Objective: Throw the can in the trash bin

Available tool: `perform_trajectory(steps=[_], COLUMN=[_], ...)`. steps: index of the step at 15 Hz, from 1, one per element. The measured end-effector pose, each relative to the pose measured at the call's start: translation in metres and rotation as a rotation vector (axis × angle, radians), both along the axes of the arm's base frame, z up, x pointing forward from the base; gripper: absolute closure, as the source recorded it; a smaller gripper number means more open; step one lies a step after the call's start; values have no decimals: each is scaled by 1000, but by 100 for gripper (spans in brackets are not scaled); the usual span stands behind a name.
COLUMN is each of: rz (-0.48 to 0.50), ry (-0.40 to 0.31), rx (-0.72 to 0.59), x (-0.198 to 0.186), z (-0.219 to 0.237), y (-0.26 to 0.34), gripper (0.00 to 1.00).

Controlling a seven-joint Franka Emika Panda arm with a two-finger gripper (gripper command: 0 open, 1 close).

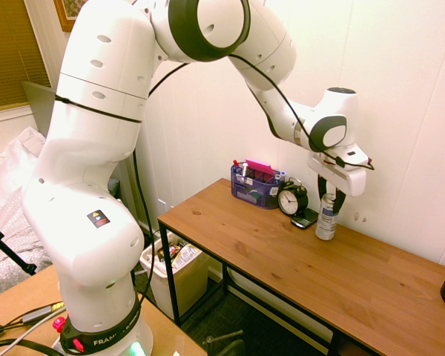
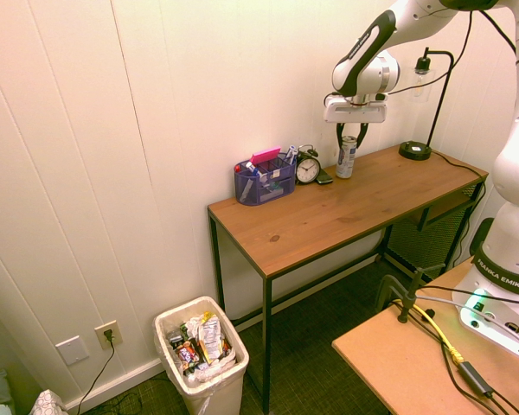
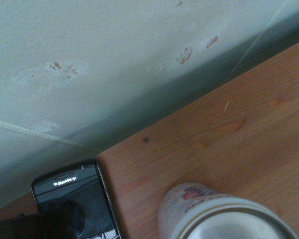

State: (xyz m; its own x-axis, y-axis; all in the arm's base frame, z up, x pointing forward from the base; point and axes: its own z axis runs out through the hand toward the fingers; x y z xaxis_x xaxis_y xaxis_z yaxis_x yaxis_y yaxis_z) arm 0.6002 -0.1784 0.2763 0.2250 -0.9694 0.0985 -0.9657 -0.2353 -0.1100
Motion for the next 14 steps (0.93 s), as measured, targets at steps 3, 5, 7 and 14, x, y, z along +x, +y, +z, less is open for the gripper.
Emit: perform_trajectory(steps=[3, 5, 7, 14], rz=[25, 75, 120, 405], ry=[-15, -24, -41, -133], rx=[0, -14, -25, -16], x=[-17, -42, -67, -73], z=[13, 35, 59, 164], y=[16, 43, 74, 318], gripper=[100, 100, 100, 100])
